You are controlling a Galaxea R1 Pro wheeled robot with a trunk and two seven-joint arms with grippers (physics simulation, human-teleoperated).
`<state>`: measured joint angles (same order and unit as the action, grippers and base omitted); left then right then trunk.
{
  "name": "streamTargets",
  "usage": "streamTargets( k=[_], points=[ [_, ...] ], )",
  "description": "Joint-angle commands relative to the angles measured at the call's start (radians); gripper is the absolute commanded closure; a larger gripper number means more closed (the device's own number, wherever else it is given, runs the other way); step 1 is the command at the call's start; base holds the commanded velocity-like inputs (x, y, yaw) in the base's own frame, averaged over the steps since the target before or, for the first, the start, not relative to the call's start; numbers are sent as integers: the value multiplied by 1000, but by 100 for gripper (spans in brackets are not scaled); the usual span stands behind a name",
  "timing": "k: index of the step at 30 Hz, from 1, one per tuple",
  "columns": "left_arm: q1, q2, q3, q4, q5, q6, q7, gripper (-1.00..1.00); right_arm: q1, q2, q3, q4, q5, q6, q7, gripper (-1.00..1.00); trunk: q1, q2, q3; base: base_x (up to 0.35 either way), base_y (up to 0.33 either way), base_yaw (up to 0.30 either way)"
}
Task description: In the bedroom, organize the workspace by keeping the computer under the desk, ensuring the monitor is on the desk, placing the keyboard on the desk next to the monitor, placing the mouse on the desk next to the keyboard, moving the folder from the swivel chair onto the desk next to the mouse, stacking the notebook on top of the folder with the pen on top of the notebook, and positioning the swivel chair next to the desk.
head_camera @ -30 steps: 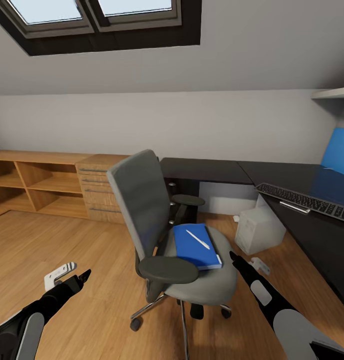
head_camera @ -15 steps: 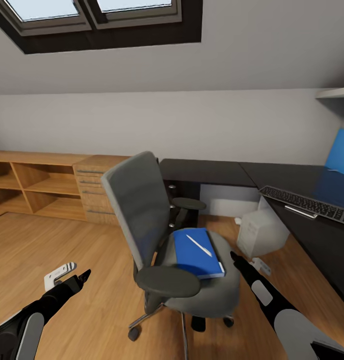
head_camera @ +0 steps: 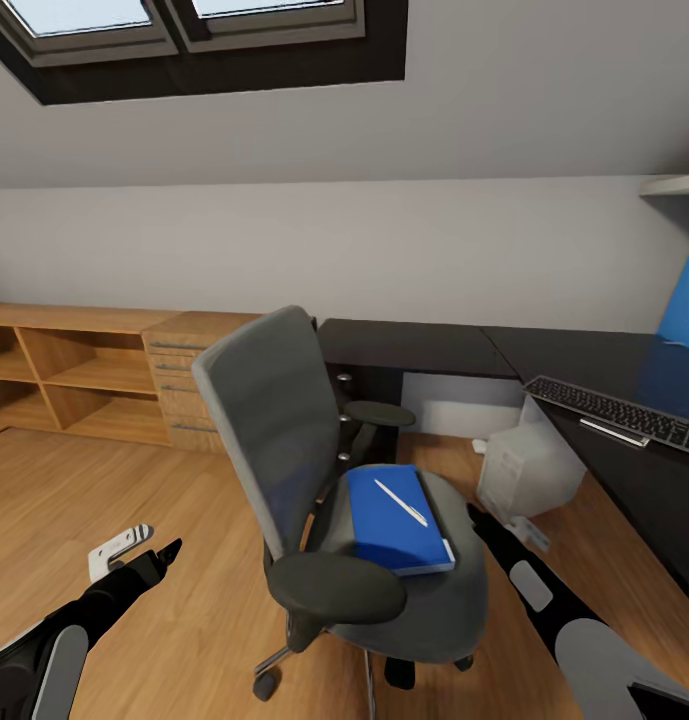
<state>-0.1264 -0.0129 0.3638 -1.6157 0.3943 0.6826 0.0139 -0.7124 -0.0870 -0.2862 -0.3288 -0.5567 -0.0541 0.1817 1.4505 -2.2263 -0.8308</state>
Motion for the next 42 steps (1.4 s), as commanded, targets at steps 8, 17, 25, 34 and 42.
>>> streamTargets(
  k=[8,17,25,34,42],
  points=[
    [-1,0,4,-1,8,8,1,-100,-1,-1,-6,-2,-46,71,10,-100,0,0,-1,0,0,0],
    [-1,1,4,-1,8,7,1,-100,-1,0,-11,-3,-50,85,11,-100,0,0,-1,0,0,0],
    [-1,0,23,-3,8,7,1,-100,-1,0,-12,-3,-50,85,11,-100,0,0,-1,0,0,80],
    [-1,0,30,-3,8,8,1,-100,-1,0,-12,-3,-51,85,12,-100,0,0,-1,0,0,255],
    [-1,0,30,-3,8,8,1,-100,-1,0,-12,-3,-51,85,12,-100,0,0,-2,0,0,255]
  ],
)
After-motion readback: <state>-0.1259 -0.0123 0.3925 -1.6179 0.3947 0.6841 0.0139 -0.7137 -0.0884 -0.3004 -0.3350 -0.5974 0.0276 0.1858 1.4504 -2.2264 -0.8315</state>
